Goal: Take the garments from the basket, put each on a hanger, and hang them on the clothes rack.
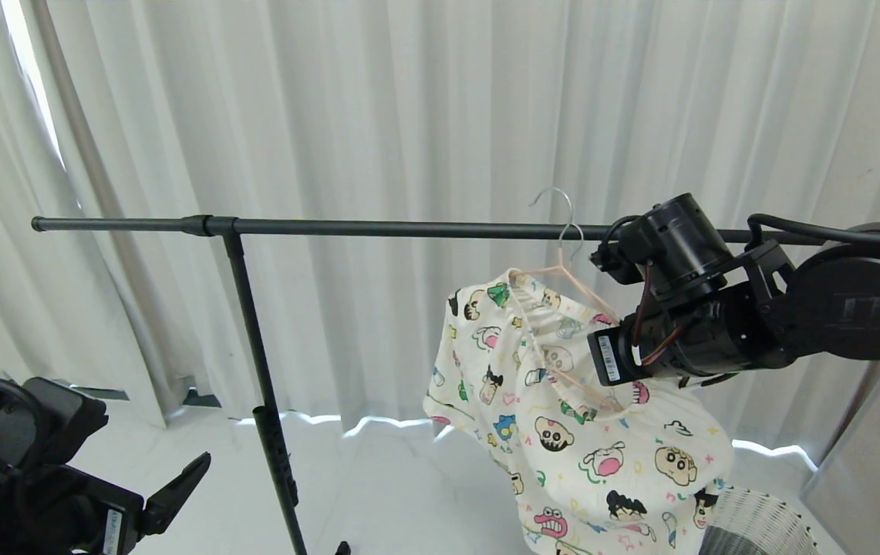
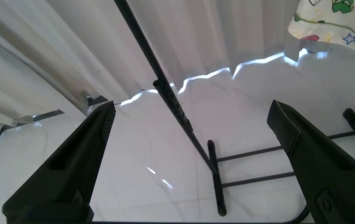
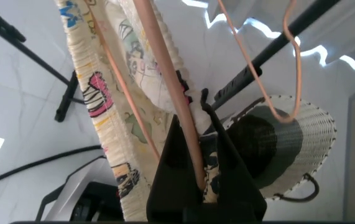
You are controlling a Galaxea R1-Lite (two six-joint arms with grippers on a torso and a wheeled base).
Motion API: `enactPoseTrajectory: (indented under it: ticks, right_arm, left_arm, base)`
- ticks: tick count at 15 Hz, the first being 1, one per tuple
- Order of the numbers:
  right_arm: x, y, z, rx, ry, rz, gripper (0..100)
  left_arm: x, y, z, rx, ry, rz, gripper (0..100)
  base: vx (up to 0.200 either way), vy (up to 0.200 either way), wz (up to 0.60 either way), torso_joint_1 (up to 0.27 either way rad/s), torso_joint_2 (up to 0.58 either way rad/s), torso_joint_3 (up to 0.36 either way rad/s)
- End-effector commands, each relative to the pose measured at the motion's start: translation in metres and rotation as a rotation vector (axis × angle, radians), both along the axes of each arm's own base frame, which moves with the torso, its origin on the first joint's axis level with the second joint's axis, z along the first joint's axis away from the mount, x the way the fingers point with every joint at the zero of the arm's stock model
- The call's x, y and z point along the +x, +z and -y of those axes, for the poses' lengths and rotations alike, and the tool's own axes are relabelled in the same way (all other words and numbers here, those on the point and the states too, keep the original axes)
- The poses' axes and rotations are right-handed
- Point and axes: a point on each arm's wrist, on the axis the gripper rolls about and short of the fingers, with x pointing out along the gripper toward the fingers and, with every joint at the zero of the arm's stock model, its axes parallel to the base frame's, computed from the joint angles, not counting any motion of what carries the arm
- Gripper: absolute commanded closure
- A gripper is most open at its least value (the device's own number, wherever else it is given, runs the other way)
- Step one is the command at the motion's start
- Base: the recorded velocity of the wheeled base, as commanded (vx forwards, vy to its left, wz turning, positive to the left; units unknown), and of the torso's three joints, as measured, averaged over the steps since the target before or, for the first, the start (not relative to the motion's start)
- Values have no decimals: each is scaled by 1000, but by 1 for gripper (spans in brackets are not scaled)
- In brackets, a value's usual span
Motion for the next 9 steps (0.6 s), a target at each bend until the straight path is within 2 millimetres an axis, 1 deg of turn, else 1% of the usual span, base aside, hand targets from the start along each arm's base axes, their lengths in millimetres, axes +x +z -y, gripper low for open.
enactPoseTrajectory:
  ticks: [1,5,9]
  right_arm:
    - [0,-1,-2,-1,5,-2,100]
    - [-1,0,-2,1,4,-1,100]
    - [-1,0,-2,2,4,0,100]
  left_arm:
    - [0,-1,0,0,0,-3,0]
    - [0,0,0,2,0,0,0]
    - [0,1,0,1,-2,3,0]
  base:
    - [0,0,0,0,0,0]
    - [0,0,0,0,0,0]
    - [0,200,0,-4,-1,4]
